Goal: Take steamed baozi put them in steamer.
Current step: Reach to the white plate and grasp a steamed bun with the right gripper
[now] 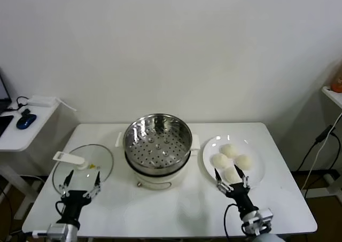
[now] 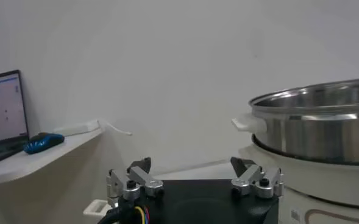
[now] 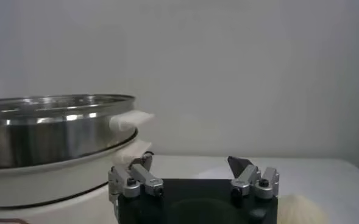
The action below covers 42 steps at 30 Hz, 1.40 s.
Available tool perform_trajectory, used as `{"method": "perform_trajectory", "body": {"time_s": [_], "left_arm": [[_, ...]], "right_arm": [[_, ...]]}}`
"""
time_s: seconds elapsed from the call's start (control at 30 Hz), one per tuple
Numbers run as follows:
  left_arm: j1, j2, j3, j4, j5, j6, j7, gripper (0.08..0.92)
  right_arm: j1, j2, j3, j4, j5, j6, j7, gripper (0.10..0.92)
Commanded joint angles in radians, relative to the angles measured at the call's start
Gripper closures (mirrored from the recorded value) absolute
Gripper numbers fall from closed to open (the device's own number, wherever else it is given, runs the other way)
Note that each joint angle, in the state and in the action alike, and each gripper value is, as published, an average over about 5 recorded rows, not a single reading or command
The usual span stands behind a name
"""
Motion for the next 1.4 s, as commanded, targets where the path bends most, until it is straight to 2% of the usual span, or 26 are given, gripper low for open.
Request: {"method": "perform_trajectory", "body": {"time_s": [0.03,0.3,0.5,0.63,0.8,0.97,1.2,1.4], "left_arm": [[0.0,0.002,0.001,0.0,-0.003,-0.004,0.001,0.177],[-0.007,0.003,0.011,-0.008,-0.008,0.002,0.002,0.177],[-0.013,0.004,0.015,-0.009,-0.012,0.005,0.004,0.177],[-0.019,0.007,0.016,-0.003,-0.019,0.009,0.005,0.177],[-0.024,0.01,0.016,0.001,-0.028,0.012,0.005,0.177],[-0.023,0.013,0.01,-0.001,-0.041,0.015,0.005,0.177],[-0.024,0.02,0.006,-0.006,-0.051,0.019,0.005,0.177],[-0.035,0.017,0.012,-0.005,-0.052,0.026,0.004,0.177]], "right_arm": [[0.102,-0.14,0.029,0.002,-0.015,-0.051,-0.085,0.203],[0.431,-0.497,-0.111,-0.196,0.007,-0.09,-0.429,0.203],[0.694,-0.635,-0.33,-0.373,0.038,-0.106,-0.679,0.203],[0.989,-0.68,-0.6,-0.485,-0.033,-0.059,-0.9,0.203],[1.476,-0.636,-1.092,-0.608,-0.072,-0.041,-1.037,0.203],[1.785,-0.539,-1.486,-0.727,-0.056,-0.003,-1.092,0.203],[1.931,-0.42,-1.799,-0.842,-0.035,0.016,-1.119,0.203],[1.873,-0.315,-1.792,-0.942,-0.073,0.014,-1.104,0.203]]}}
